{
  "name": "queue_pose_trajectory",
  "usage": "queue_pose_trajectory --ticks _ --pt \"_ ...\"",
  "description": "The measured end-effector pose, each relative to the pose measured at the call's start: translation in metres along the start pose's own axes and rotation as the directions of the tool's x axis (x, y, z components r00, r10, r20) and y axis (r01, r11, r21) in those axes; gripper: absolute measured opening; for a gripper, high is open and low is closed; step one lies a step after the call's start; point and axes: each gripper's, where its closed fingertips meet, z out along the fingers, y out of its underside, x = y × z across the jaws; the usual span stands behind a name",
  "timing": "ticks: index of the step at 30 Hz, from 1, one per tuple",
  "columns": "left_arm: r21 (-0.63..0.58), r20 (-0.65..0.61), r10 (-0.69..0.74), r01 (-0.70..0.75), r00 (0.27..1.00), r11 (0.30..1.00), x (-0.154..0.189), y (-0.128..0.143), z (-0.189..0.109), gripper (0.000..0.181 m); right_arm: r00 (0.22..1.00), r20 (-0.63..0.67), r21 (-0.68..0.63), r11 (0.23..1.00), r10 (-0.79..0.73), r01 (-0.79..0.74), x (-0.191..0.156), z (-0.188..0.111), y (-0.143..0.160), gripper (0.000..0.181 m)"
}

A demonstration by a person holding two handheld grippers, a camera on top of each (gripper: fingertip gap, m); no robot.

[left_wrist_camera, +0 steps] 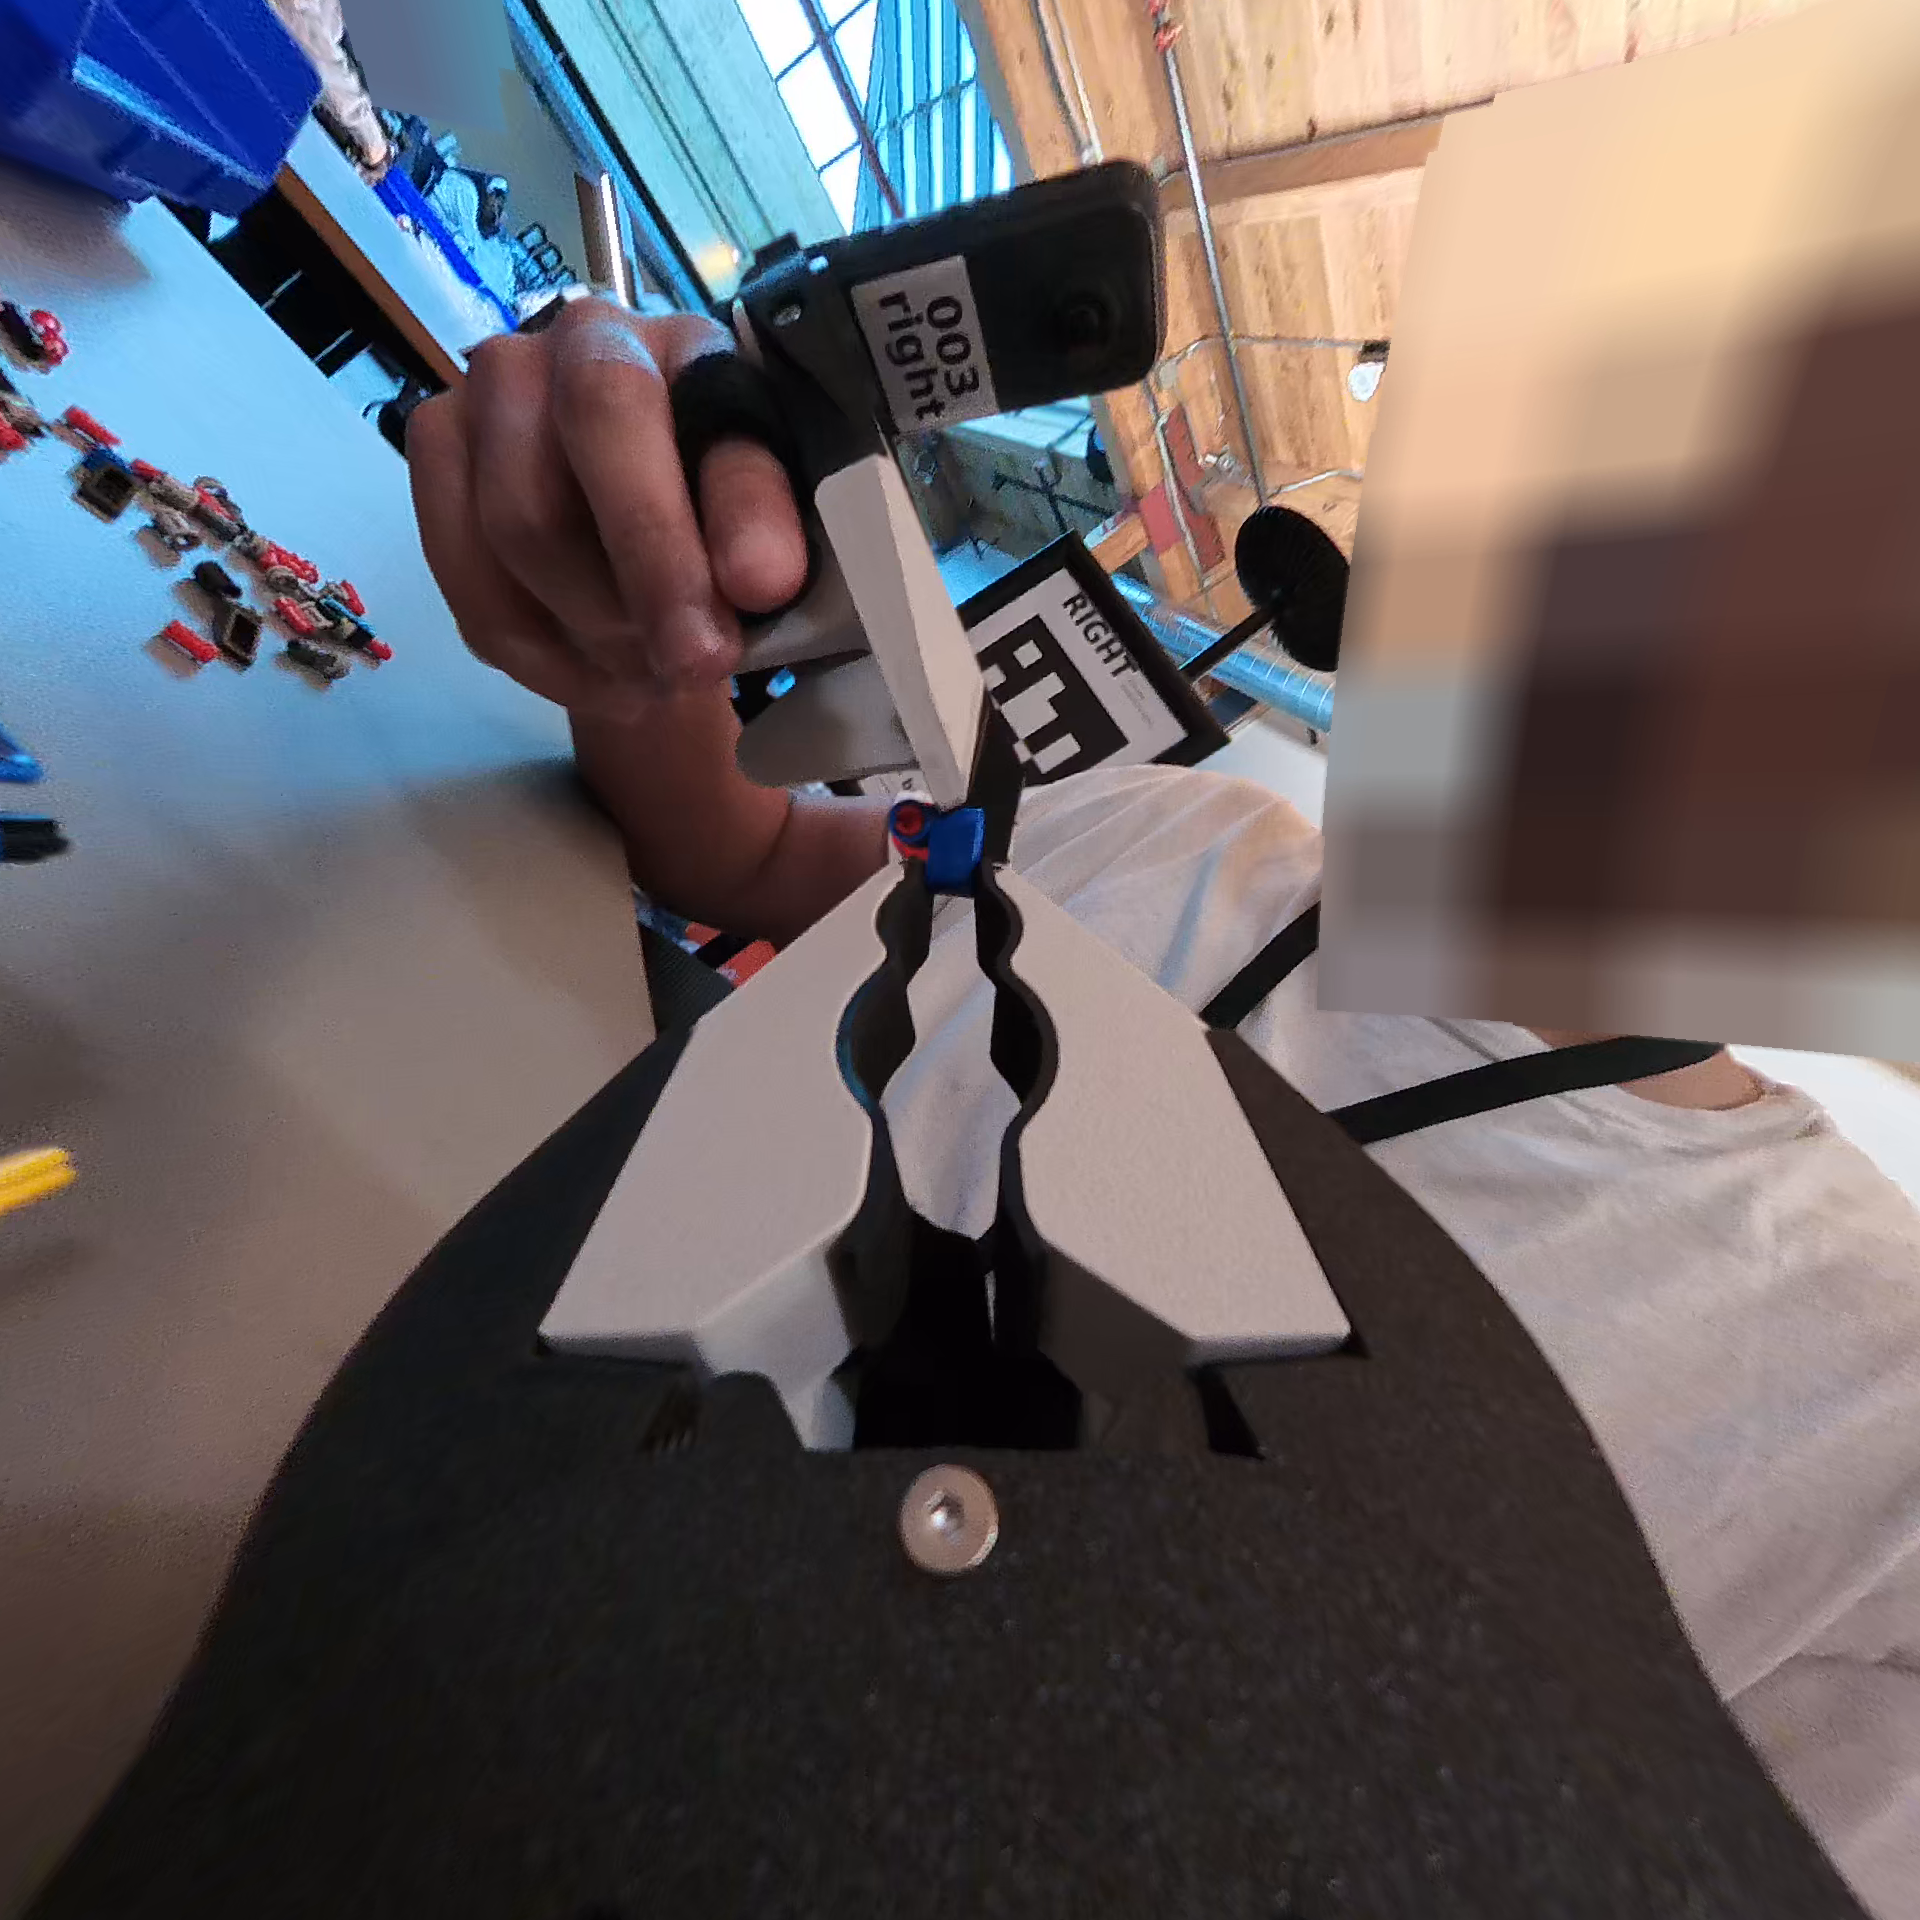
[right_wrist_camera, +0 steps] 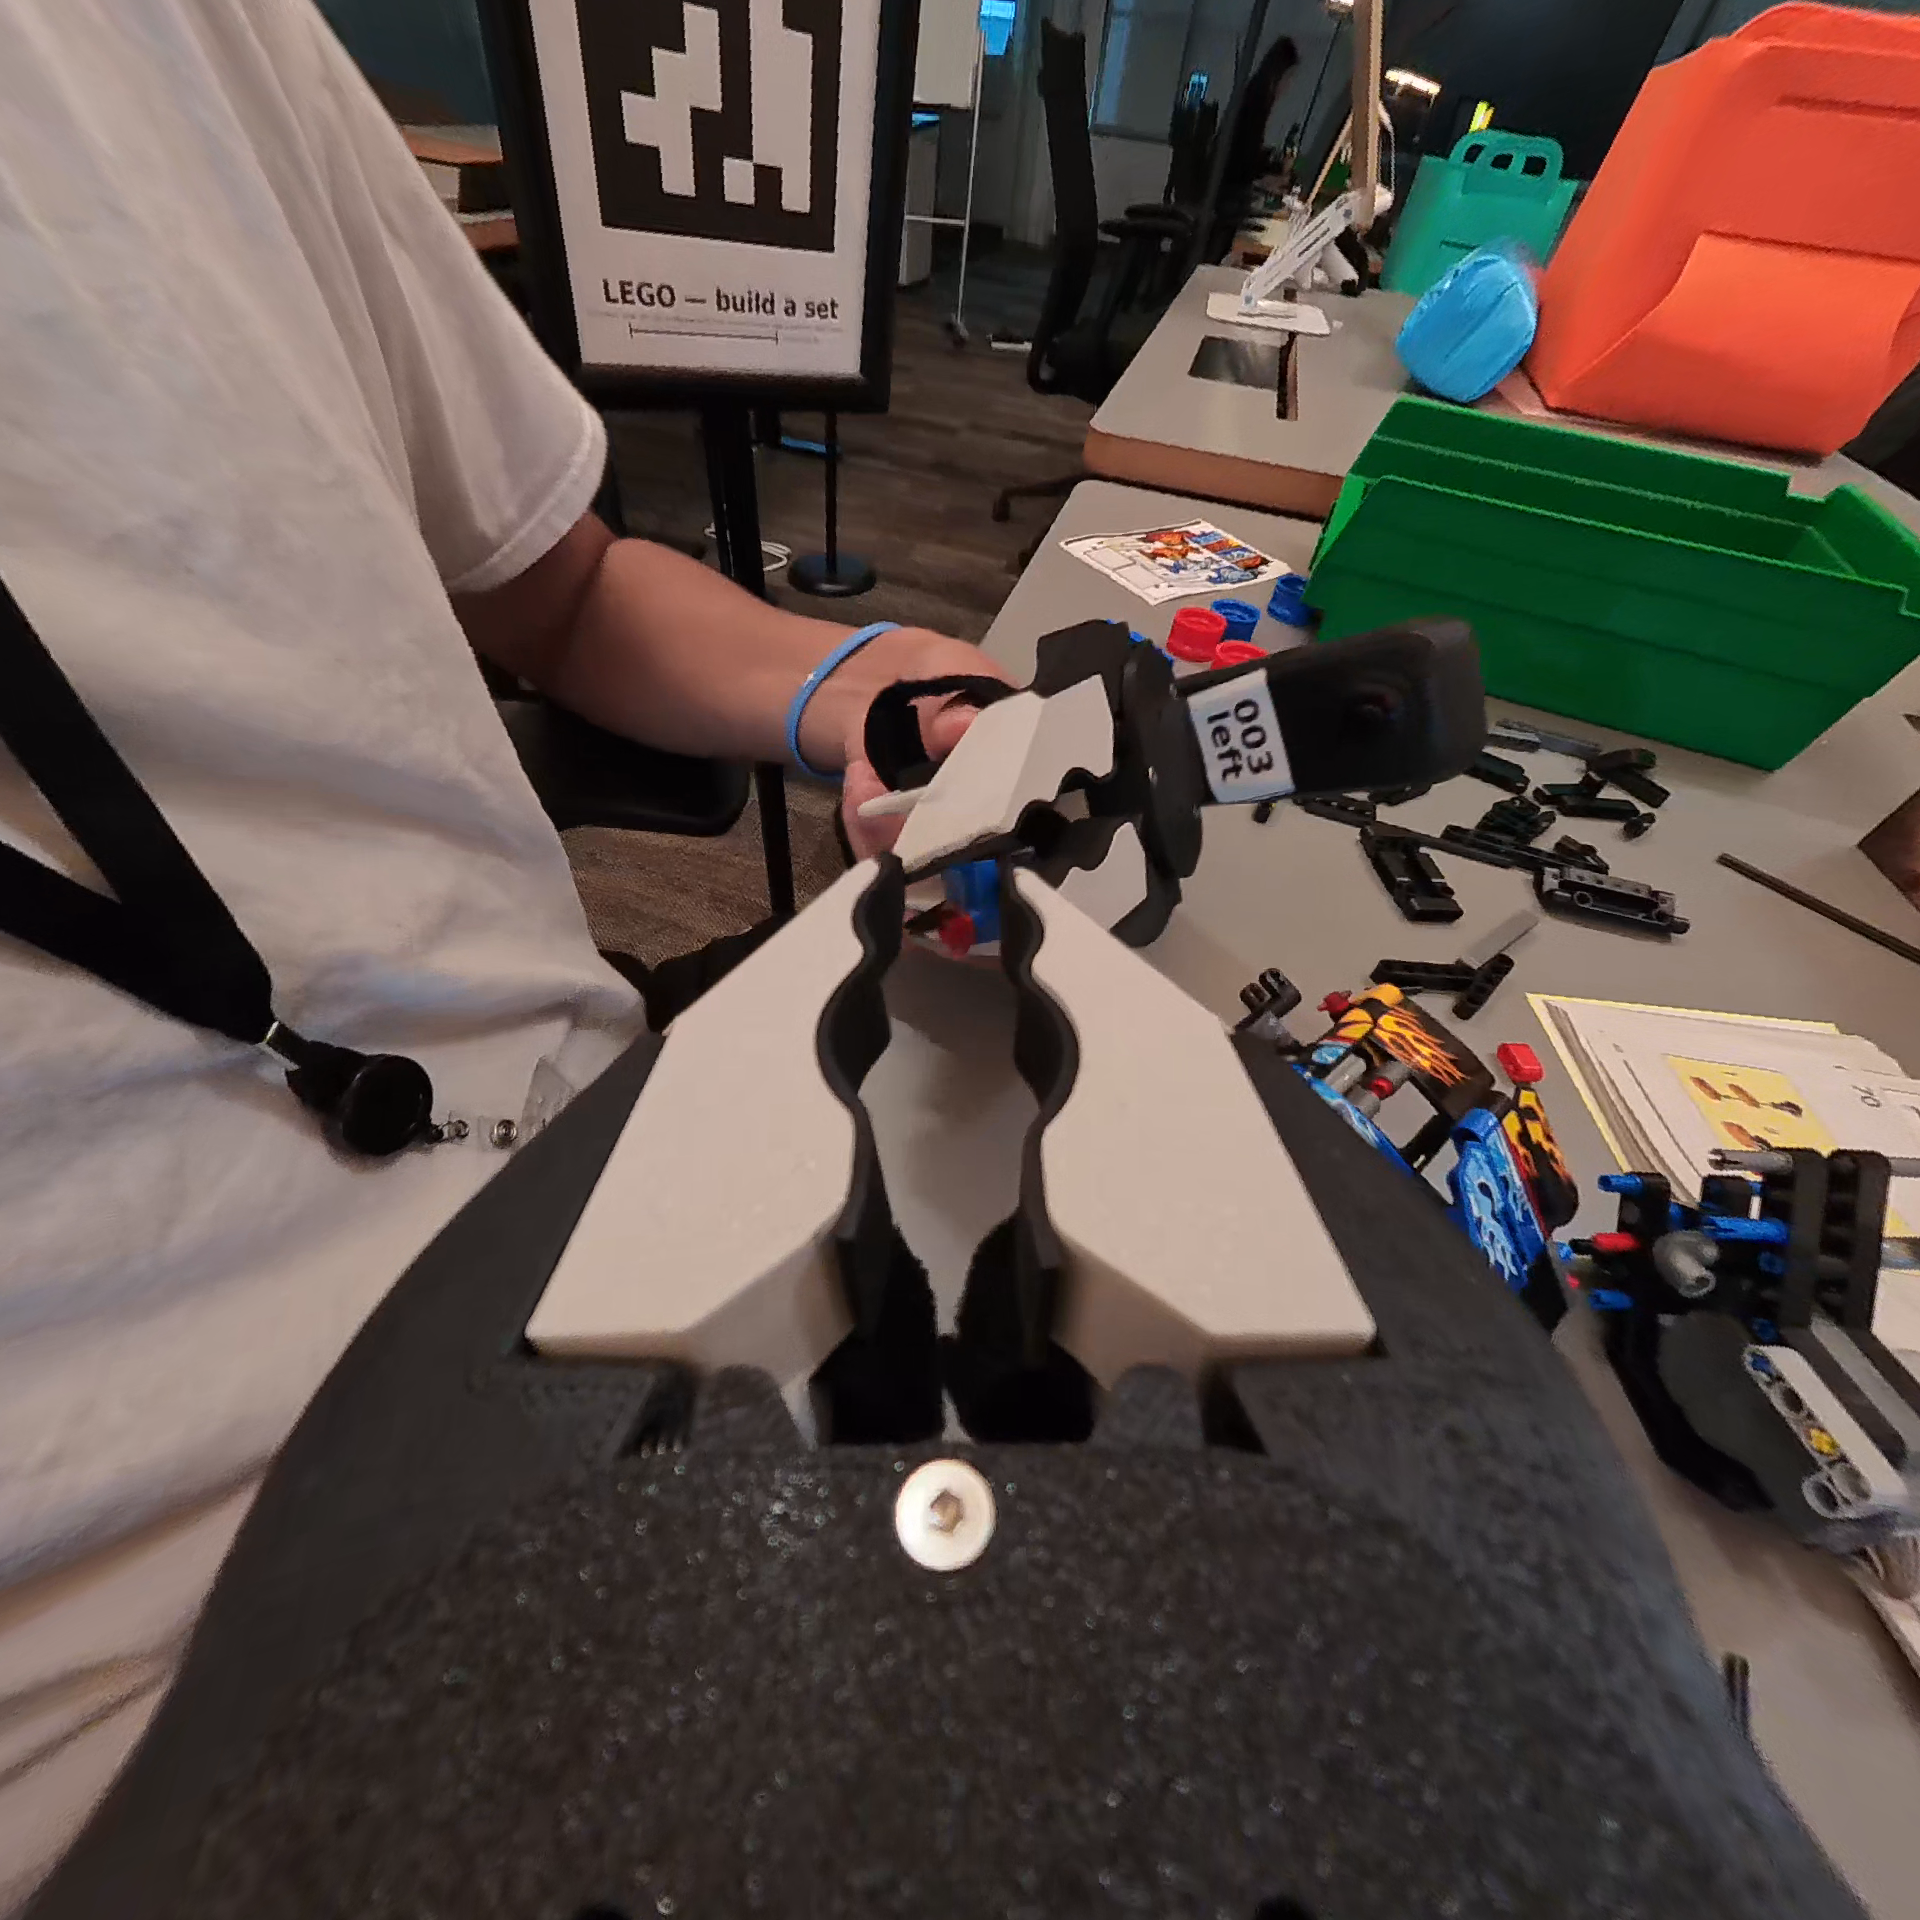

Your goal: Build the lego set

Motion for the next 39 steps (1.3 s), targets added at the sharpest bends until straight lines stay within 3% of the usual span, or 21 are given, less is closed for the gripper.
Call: queue_pose_trajectory --ticks 9,12,15,19,21,25,28,34,39 --pt "-0.179 0.134 0.046 -0.021 0.99 0.984 -0.018 -0.026 -0.007 0.005 0.988 -0.112 0.053 0.994 0.103 -0.098 0.04 -0.018 0.002 0.0" --pt "-0.152 0.15 0.076 -0.052 0.986 0.987 -0.018 -0.039 -0.011 0.005 0.979 -0.128 0.065 0.986 0.16 -0.152 0.05 -0.02 0.005 0.0" --pt "-0.072 0.027 -0.018 0.02 0.999 0.997 -0.007 -0.045 -0.014 0.005 0.976 -0.125 0.102 0.981 0.178 -0.166 0.053 -0.025 0.003 0.002" --pt "-0.052 0.01 -0.058 0.058 0.998 0.997 -0.014 -0.031 -0.016 0.005 0.983 0.037 0.149 0.972 0.18 -0.183 0.032 -0.024 -0.013 0.014" --pt "-0.073 -0.037 -0.073 0.07 0.997 0.995 -0.006 -0.021 -0.012 0.005 0.989 0.072 0.078 0.988 0.128 -0.134 0.024 -0.018 -0.009 0.014" --pt "-0.115 -0.005 -0.045 0.044 0.999 0.992 0.003 0.0 0.001 0.005 0.973 0.205 -0.066 0.994 0.103 -0.092 0.001 -0.004 0.0 0.013" --pt "-0.133 0.043 -0.038 0.044 0.998 0.99 0.006 0.016 0.006 0.005 0.965 0.255 -0.073 0.996 0.063 -0.046 -0.016 0.006 0.003 0.009" --pt "-0.068 0.165 -0.023 0.035 0.986 0.997 -0.003 0.013 -0.004 0.006 0.993 0.121 -0.07 0.997 -0.014 0.023 -0.005 0.011 0.009 0.007" --pt "-0.04 0.311 0.066 -0.057 0.948 0.998 -0.021 0.005 -0.015 0.005 0.99 0.058 -0.053 0.99 0.13 -0.127 0.012 0.012 0.023 0.006"
